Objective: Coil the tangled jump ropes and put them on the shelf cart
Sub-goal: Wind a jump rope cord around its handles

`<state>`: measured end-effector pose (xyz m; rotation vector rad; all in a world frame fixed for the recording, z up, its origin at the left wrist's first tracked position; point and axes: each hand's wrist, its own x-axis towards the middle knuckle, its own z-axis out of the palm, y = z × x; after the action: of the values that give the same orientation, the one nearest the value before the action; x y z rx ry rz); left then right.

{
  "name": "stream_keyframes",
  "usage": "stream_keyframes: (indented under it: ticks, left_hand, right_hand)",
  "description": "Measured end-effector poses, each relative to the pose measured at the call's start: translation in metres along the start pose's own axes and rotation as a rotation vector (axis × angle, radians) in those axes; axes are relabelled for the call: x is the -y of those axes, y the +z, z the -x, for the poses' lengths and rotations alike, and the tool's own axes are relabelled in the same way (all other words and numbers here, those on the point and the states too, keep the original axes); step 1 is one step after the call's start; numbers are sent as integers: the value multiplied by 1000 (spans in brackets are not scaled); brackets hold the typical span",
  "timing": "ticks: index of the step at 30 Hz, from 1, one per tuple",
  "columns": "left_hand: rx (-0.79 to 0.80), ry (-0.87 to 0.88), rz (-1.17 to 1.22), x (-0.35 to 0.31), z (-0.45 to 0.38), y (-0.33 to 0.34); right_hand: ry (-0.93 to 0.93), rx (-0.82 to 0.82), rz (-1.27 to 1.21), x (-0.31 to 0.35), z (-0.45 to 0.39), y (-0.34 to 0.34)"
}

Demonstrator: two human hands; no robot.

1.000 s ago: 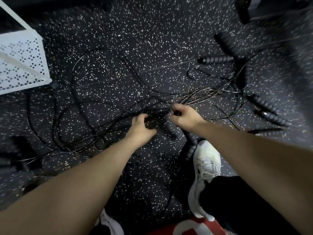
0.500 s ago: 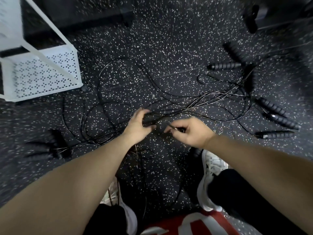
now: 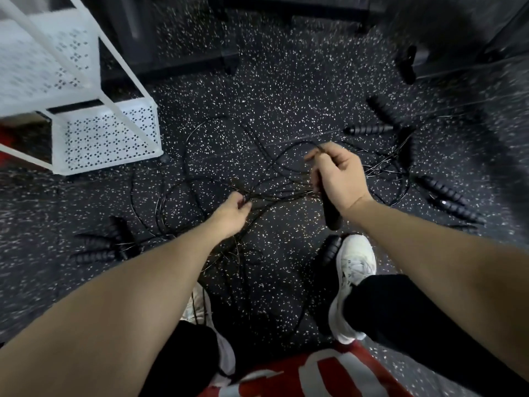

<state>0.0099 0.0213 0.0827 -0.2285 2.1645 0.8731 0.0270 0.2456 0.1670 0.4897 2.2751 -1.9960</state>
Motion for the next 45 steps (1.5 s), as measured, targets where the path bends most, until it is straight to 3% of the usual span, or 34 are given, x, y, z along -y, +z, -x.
stream_keyframes:
  ticks: [6,10,18,19,23,30,33,40,45]
  left_hand:
    - [88,-112,723,-46,43,-8]
    - [130,-120,1037,-87,79,-10]
    - [-34,-112,1453,-110,131,-18]
    - [-19,-85,1420,-110,138,-19]
    - [-58,19,905,-92,160,-8]
    - [233,61,465,-47,189,43]
    - [263,147,323,-49,212,58]
    - [217,86,515,-57,240,70]
    - [90,59,745,-71,262,56]
  right_hand:
    - [493,326,238,10,22,-12]
    - [510,461,269,15,44,2]
    - [552,794,114,54,92,3]
    - [528,789,118,57,97,5]
    - [496,588,-10,67,111,6]
    - [556,366,-496,87,133,-16]
    - [561,327,-631,90,141,-22]
    - [533,182,-925,106,159,-35]
    - [549,-82,-688,94,168,-49]
